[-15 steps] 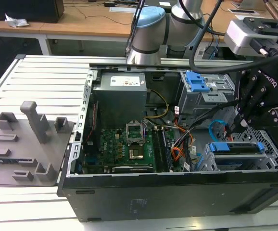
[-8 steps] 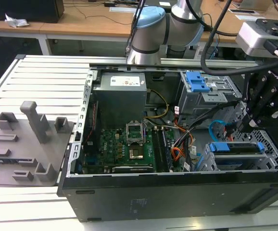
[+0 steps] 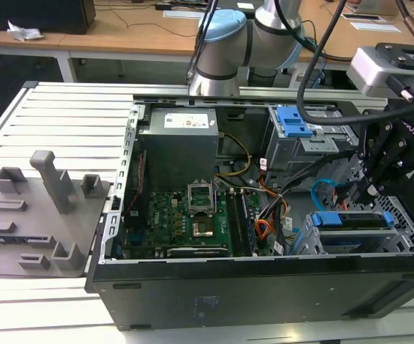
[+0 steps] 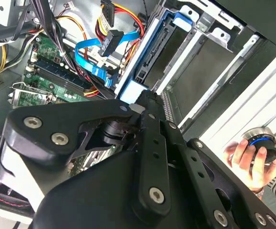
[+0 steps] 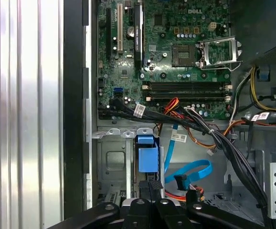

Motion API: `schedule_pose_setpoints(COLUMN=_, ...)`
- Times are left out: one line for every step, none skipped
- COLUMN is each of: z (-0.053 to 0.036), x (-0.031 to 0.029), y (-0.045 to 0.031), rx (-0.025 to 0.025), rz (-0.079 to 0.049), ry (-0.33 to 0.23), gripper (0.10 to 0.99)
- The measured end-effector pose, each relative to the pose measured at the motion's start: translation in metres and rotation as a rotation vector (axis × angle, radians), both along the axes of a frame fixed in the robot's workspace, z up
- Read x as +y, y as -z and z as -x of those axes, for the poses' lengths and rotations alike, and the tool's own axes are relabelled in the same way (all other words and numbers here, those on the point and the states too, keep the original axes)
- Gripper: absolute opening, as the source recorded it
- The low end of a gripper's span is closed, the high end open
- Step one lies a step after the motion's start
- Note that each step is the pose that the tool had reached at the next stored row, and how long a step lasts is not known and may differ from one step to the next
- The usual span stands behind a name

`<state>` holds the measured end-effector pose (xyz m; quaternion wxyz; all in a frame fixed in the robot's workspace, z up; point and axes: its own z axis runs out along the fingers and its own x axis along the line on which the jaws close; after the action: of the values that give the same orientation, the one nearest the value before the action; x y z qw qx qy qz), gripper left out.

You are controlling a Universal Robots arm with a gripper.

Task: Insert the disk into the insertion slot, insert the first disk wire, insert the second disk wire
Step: 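Insert the disk into the insertion slot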

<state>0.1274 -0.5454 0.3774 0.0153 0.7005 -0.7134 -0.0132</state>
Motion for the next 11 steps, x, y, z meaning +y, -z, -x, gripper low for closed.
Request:
schedule_pose_setpoints(z=-0.0001, x=0.0, y=0.0049, rx=0.0, rz=0.0, ry=0.0, gripper=0.106)
schedule_pose_setpoints(z=-0.0002, x=0.0, y=0.0067, rx=0.0001, rz=0.0, ry=0.0, gripper=0.106)
schedule_pose_setpoints(z=-0.0004, x=0.0, y=0.0083, rx=0.0, rz=0.0, ry=0.0, gripper=0.106)
schedule_pose_setpoints(z=-0.0006, x=0.0, y=0.0109, rx=0.0001, rz=0.0, ry=0.0, gripper=0.106)
schedule_pose_setpoints(z=-0.0007, x=0.0, y=0.0123, rx=0.0001, rz=0.0, ry=0.0, gripper=0.106)
schedule_pose_setpoints(z=-0.0012, x=0.0, y=0.0139, rx=0.0001, rz=0.0, ry=0.0, gripper=0.106)
schedule_pose_setpoints(z=-0.0021, x=0.0, y=0.0145, rx=0.0001, rz=0.0, ry=0.0, gripper=0.106)
schedule_pose_setpoints(z=-0.0022, x=0.0, y=0.0146, rx=0.0001, rz=0.0, ry=0.0, gripper=0.106)
schedule_pose_setpoints(z=-0.0022, x=0.0, y=0.0147, rx=0.0001, rz=0.0, ry=0.0, gripper=0.106)
schedule_pose_setpoints(z=-0.0023, x=0.0, y=0.0148, rx=0.0001, rz=0.0, ry=0.0, gripper=0.106)
schedule_pose_setpoints(z=-0.0024, x=0.0, y=0.0148, rx=0.0001, rz=0.0, ry=0.0, gripper=0.106)
